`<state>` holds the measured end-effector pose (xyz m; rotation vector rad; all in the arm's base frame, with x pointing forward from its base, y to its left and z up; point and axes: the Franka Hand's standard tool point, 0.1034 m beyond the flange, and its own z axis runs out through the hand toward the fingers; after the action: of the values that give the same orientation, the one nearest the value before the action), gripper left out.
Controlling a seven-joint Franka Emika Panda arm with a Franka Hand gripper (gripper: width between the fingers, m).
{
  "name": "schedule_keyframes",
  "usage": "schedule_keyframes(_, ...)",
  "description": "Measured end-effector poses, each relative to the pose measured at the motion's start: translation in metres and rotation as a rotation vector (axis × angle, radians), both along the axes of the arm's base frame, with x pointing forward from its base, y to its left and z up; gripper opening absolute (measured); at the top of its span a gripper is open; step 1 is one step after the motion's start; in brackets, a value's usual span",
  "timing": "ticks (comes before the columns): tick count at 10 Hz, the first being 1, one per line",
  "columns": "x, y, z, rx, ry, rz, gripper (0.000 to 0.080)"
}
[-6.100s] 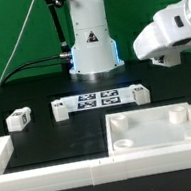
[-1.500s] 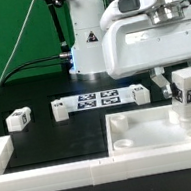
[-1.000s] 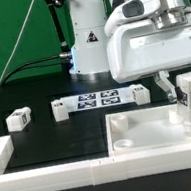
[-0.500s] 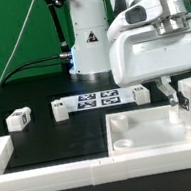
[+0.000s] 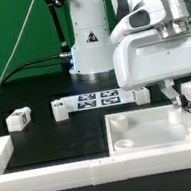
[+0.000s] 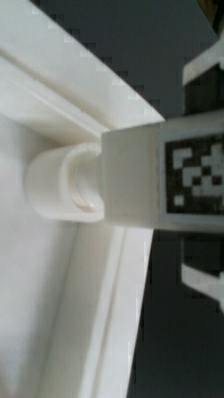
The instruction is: Assemble one leg
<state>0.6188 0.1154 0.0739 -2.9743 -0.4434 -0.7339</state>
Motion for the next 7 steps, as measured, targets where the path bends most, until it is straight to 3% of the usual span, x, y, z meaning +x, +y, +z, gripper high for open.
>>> schedule_keyframes(7,-0.0018,-0.0006,-0.0069,-0.001,-0.002,-0.002,0.0313)
